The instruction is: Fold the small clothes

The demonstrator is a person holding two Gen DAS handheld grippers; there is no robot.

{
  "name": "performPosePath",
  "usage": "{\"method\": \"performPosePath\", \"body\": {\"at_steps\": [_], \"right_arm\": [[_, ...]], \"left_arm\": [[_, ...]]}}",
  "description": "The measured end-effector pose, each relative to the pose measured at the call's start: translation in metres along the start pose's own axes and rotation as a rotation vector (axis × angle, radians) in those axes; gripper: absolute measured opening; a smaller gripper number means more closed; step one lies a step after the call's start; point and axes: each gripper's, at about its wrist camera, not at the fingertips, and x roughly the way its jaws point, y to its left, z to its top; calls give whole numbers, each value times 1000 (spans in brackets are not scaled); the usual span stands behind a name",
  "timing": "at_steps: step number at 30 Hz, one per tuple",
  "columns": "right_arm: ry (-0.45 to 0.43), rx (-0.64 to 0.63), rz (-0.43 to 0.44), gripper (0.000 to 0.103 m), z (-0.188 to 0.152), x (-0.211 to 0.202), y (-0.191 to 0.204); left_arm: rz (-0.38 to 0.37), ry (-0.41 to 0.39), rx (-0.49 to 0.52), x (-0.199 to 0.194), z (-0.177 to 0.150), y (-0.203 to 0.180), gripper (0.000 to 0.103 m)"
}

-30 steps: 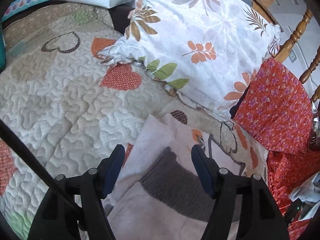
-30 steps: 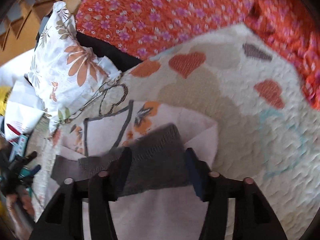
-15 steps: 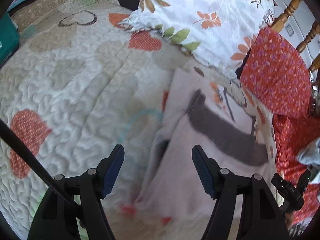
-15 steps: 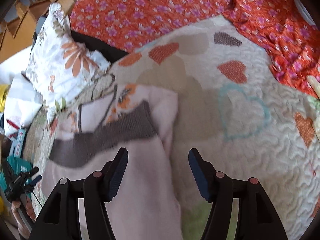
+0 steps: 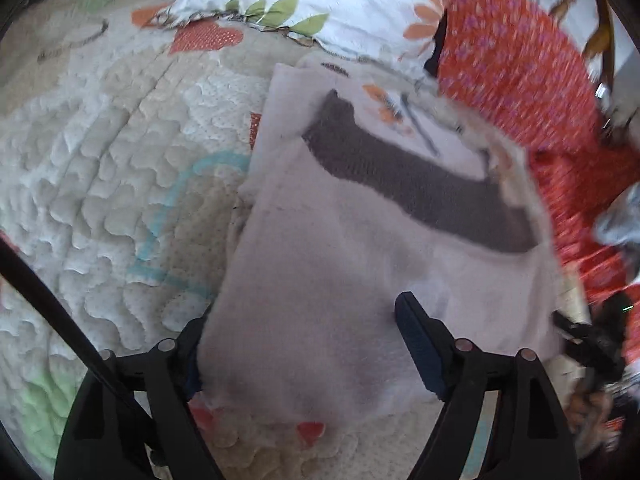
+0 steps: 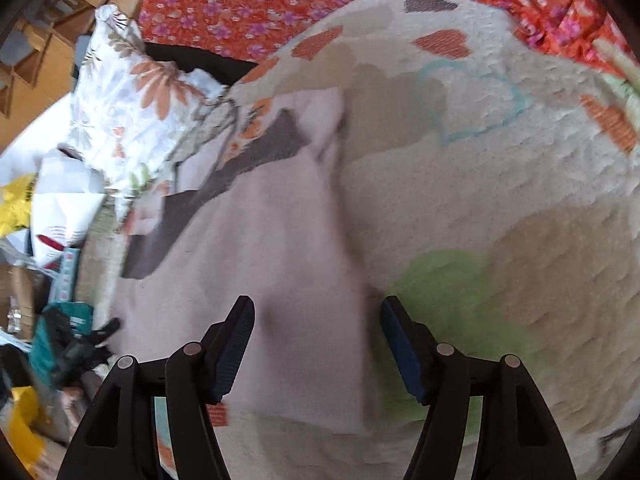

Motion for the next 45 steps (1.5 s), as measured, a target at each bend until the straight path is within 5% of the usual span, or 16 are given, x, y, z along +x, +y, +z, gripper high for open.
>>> {"method": "performPosePath", "body": {"at_steps": [1,2,4,7,13,15,18,23,27,31,38,45], "right_arm": [[10,-8,7,40,-4,6,5],[24,-33,-10,31,-10,13,12],[46,-54,-10,15,-10,16,20],[39,-49,25,13,-4,-3,20],[88,-26,17,19,-12,-15,-3],[112,1,-10,23,-15,-6,-11],[68,30,-28,36,-10,-19,-14],[-115,11,-121,46,2,-58,-10],[-244,-46,-156,46,2,-72,9],[-301,-216,-224,61,-7,-64,50],[-152,-379,-195,61,-5,-16,99],[-26,-396,-205,61,18,57,108]], "left_arm": [[29,16,16,0,0,-6,33],[13,38,7,-2,1,-7,15],[20,29,-30,-16,3,-2,12],[-28,23,-86,-44,2,8,11],[15,102,-170,-47,-19,22,13],[46,97,-231,-43,-21,36,22],[-13,62,-392,-56,-23,63,38],[97,-90,-312,-103,-26,53,60],[104,-129,-277,-110,-28,40,63],[131,-134,-194,-96,-17,15,63],[184,-159,-92,-63,5,-10,64],[311,-60,-16,-10,24,-16,64]]}}
